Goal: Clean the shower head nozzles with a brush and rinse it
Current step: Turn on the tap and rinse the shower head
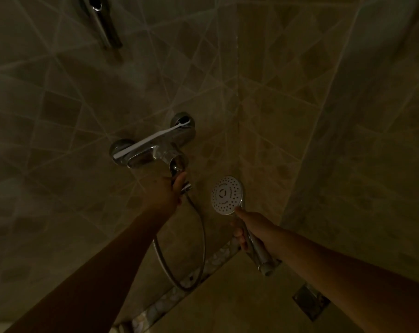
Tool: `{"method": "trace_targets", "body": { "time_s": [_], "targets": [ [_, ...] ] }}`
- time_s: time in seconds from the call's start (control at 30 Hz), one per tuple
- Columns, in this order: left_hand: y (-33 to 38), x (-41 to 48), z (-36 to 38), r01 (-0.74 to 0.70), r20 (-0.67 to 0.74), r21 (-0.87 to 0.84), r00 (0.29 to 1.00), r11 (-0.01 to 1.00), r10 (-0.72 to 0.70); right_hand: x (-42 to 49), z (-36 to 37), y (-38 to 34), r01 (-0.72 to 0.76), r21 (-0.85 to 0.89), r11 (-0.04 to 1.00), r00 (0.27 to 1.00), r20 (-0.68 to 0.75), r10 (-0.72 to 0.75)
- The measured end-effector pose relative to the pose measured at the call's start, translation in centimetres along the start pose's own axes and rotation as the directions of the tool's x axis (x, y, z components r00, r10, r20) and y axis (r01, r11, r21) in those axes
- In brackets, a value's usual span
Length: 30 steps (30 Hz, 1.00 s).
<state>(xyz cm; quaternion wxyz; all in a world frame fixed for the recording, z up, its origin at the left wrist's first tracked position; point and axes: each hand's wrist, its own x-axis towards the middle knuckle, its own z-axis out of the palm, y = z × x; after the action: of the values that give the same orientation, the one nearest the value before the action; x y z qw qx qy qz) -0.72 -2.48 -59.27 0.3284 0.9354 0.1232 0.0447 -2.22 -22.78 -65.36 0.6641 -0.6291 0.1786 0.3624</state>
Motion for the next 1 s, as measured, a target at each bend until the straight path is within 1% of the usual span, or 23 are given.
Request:
{"method": "trace_targets", "body": {
  "time_s": [0.13, 0.23, 0.33, 0.4, 0.53, 0.63, 0.67, 0.8, 1.0],
  "targets": [
    [-0.1, 0.3, 0.3, 0.029, 0.003, 0.05, 1.0, 0.998, -0.029, 0.2, 0.2, -0.5, 0.017, -0.005, 1.0, 1.0, -0.001, -0.017],
    [-0.2, 0.4, 0.4, 0.022, 0.029, -0.007, 0.999, 1.0, -0.022, 0.4, 0.1, -0.9, 0.021, -0.025, 0.999, 1.0, 0.001, -0.021],
    [-0.6, 0.7, 0.8, -0.001, 0.042, -0.032, 0.999, 0.999, 0.002, 0.6, 0.0, -1.1, 0.007, 0.011, 1.0, 1.0, 0.012, -0.008],
    [-0.5, 0.7, 0.8, -0.003, 0.048, -0.112, 0.999, 0.994, 0.008, 0.7, 0.0, -1.1, -0.002, 0.026, 1.0, 1.0, 0.018, 0.001],
    [-0.3, 0.5, 1.1, -0.025, 0.038, -0.177, 0.999, 0.984, 0.032, 1.0, 0.3, -1.1, -0.016, 0.034, 0.999, 0.999, 0.032, 0.015],
    [0.1, 0.2, 1.2, 0.053, 0.064, -0.348, 0.997, 0.936, -0.033, 1.2, 0.5, -1.2, -0.032, 0.039, 0.999, 0.999, 0.045, 0.03],
    [0.1, 0.3, 1.5, 0.074, 0.07, -0.38, 0.996, 0.922, -0.051, 1.2, 0.6, -1.3, -0.04, 0.051, 0.998, 0.998, 0.049, 0.037],
    [0.4, 0.1, 1.7, 0.062, 0.02, -0.351, 0.998, 0.934, -0.059, 1.5, 0.9, -1.4, -0.049, 0.061, 0.997, 0.998, 0.053, 0.046],
    [0.4, -0.1, 1.4, 0.066, 0.018, -0.368, 0.998, 0.928, -0.063, 1.4, 1.1, -1.9, -0.051, 0.067, 0.996, 0.998, 0.047, 0.048]
  ]
}}
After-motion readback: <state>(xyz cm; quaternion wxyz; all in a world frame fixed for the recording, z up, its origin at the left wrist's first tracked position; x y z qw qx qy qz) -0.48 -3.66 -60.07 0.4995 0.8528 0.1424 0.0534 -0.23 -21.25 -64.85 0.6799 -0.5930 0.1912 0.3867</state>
